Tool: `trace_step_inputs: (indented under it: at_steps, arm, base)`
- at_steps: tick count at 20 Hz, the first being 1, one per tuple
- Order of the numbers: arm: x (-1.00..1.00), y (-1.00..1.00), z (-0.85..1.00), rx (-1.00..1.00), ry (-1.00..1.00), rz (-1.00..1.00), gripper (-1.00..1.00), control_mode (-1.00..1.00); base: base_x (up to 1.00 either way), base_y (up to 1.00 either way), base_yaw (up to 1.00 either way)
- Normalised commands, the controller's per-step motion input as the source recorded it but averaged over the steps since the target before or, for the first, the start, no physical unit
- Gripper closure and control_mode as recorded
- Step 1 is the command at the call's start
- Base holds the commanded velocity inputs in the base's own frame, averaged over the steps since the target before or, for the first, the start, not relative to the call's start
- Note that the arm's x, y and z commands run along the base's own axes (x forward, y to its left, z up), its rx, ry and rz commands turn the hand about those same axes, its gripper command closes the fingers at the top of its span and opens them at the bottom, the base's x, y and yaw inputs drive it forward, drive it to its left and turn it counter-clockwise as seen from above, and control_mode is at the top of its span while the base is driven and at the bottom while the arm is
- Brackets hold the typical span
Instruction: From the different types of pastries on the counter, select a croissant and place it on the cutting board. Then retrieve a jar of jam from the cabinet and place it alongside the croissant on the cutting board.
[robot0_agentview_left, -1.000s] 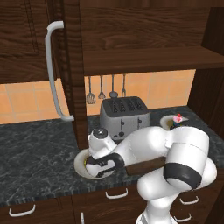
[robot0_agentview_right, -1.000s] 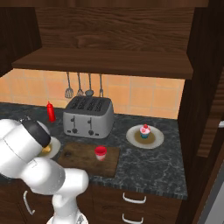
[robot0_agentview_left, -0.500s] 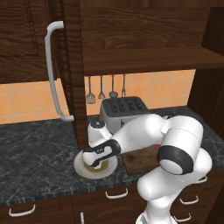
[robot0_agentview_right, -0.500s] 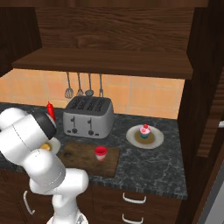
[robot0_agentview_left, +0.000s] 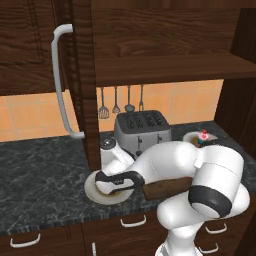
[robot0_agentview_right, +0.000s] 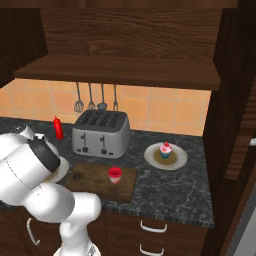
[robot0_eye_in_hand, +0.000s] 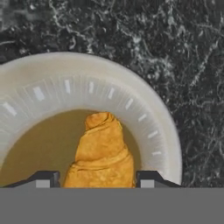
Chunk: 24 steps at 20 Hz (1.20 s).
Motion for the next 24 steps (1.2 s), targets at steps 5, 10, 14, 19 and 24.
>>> trace_step_inputs:
  at_steps: [5,10,14,19,24]
  arm:
    - [0.02,-0.26,0.26,0.00,0.00,0.00,1.00,-1.00]
    - [0.03,-0.56,0.08,0.00,0.05,0.00,1.00,-1.00]
    - [0.00,-0.65,0.08,0.00,0.07,0.02,1.00,-1.00]
    - [-0.03,-0.66,0.00,0.02,0.14,0.06,1.00,-1.00]
    - [-0.01,-0.57,0.00,0.06,0.18,0.06,1.00,-1.00]
  base:
    - [0.00,0.00,0.00]
    - [0.00,0.00,0.00]
    - [0.00,0.00,0.00]
    - [0.00,0.00,0.00]
    - [0.00,0.00,0.00]
